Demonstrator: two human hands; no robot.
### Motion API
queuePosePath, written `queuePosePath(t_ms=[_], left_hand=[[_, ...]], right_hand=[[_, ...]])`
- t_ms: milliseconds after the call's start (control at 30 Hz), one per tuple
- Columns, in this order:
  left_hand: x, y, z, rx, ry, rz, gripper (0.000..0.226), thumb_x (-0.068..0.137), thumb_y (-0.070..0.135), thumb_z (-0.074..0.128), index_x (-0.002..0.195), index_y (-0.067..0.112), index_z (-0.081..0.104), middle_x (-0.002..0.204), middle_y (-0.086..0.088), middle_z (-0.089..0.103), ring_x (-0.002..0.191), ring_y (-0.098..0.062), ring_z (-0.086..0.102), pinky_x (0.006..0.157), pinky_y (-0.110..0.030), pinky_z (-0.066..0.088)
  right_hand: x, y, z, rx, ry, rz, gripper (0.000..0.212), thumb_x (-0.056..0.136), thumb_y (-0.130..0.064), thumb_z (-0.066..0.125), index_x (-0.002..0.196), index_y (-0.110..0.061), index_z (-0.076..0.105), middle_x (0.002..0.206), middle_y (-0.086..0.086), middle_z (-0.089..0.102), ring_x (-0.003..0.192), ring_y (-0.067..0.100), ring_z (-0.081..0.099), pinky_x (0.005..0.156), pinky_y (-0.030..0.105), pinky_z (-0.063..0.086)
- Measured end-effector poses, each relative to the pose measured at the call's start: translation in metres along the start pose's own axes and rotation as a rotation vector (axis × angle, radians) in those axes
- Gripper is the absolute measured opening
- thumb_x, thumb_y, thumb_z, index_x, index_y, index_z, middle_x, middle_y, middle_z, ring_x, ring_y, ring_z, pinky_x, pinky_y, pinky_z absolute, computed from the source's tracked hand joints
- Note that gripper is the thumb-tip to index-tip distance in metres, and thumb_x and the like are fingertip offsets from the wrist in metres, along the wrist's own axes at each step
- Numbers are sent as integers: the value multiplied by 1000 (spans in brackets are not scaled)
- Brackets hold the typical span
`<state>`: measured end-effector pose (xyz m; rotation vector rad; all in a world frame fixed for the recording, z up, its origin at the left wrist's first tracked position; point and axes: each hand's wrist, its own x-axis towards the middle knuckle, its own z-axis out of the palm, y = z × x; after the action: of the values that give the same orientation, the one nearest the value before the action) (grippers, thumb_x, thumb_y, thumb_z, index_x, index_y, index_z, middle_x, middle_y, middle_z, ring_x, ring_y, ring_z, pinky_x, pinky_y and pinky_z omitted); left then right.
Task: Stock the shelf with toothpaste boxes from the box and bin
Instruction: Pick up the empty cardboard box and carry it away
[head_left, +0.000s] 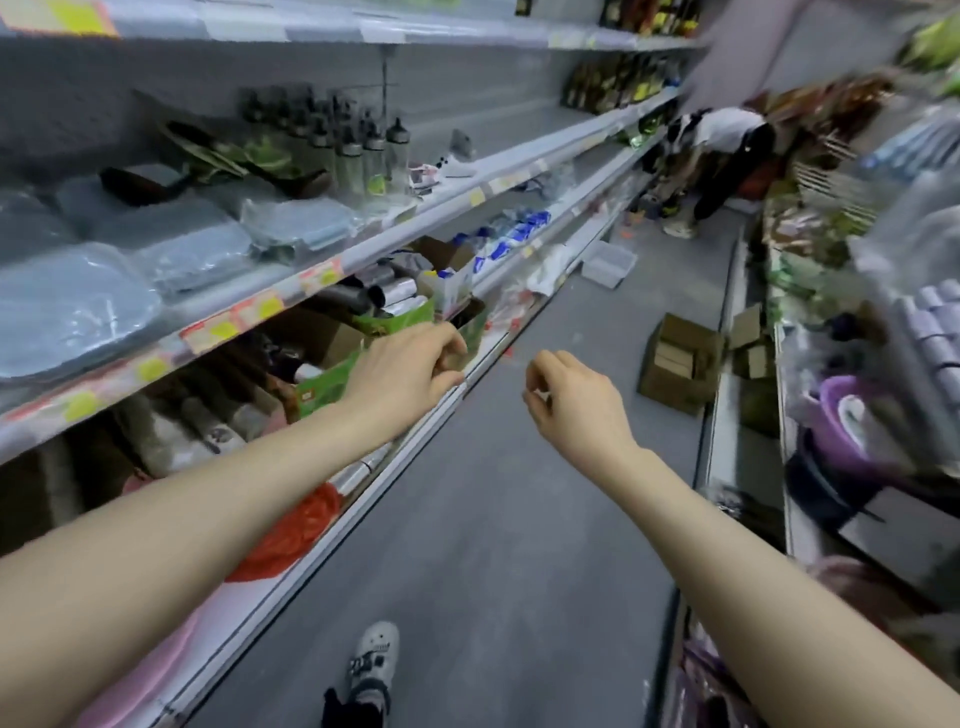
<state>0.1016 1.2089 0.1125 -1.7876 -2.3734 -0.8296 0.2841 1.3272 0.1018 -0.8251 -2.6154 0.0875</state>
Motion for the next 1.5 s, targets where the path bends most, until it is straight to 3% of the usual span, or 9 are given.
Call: queuePosePath(t_ms=[167, 300, 600, 700, 800, 933, 1067, 1200, 1500], left_hand=[[120, -11, 54, -61, -52, 111, 19, 86, 35, 67, 102, 29, 58, 88, 11, 58, 84, -15, 56, 68, -35, 46], [228, -10, 88, -112, -92, 213, 18, 86, 35, 68, 100, 30, 57, 82, 14, 53, 78, -9, 53, 61, -28, 35], [400, 26, 180, -195, -174, 379, 21, 84, 30, 70, 101, 25, 59, 84, 10, 59, 81, -13, 57, 67, -31, 42], [456, 41, 223, -215, -204, 394, 20, 84, 29, 70, 101, 24, 59, 84, 9, 58, 80, -14, 56, 65, -28, 34], [521, 68, 267, -223, -214, 412, 20, 84, 30, 69, 100, 25, 59, 84, 10, 58, 79, -13, 56, 66, -29, 37], [606, 109, 316, -231, -225, 425, 20, 85, 32, 68, 101, 28, 57, 84, 12, 56, 79, -13, 56, 68, -31, 43], [689, 142, 357, -237, -217, 401, 20, 85, 33, 68, 101, 29, 57, 84, 12, 55, 80, -15, 57, 71, -34, 47], [769, 162, 404, -216, -235, 406, 19, 86, 34, 67, 101, 31, 56, 84, 13, 54, 80, -14, 58, 70, -33, 47], [964, 198, 525, -230, -239, 460, 18, 87, 34, 65, 103, 30, 56, 87, 15, 54, 83, -13, 58, 69, -32, 44]], right_hand=[[68, 72, 16, -77, 37, 129, 13, 88, -18, 64, 91, -12, 54, 86, 7, 55, 67, 35, 55, 55, 42, 47], [126, 129, 17, -133, 52, 247, 13, 88, -19, 64, 93, -12, 54, 89, 6, 56, 69, 33, 56, 55, 40, 46], [213, 269, 30, -163, 88, 438, 16, 83, -19, 67, 91, -14, 54, 89, 6, 57, 72, 35, 58, 58, 44, 50], [237, 322, 39, -178, 79, 468, 15, 86, -22, 65, 94, -16, 54, 92, 4, 57, 73, 32, 58, 57, 38, 47], [261, 390, 41, -227, 87, 495, 14, 89, -23, 63, 96, -14, 54, 93, 4, 57, 71, 32, 56, 54, 33, 39], [303, 489, 31, -214, 82, 545, 14, 88, -22, 62, 97, -13, 56, 94, 6, 58, 74, 34, 59, 60, 39, 48], [354, 580, 25, -248, 77, 565, 15, 87, -23, 63, 98, -15, 55, 95, 5, 58, 77, 32, 60, 59, 35, 42], [396, 656, 38, -236, 34, 574, 16, 89, -27, 60, 100, -18, 54, 97, 4, 57, 77, 33, 61, 61, 39, 50], [520, 846, 68, -253, 42, 620, 17, 90, -27, 59, 103, -16, 56, 98, 3, 59, 81, 30, 62, 60, 34, 44]])
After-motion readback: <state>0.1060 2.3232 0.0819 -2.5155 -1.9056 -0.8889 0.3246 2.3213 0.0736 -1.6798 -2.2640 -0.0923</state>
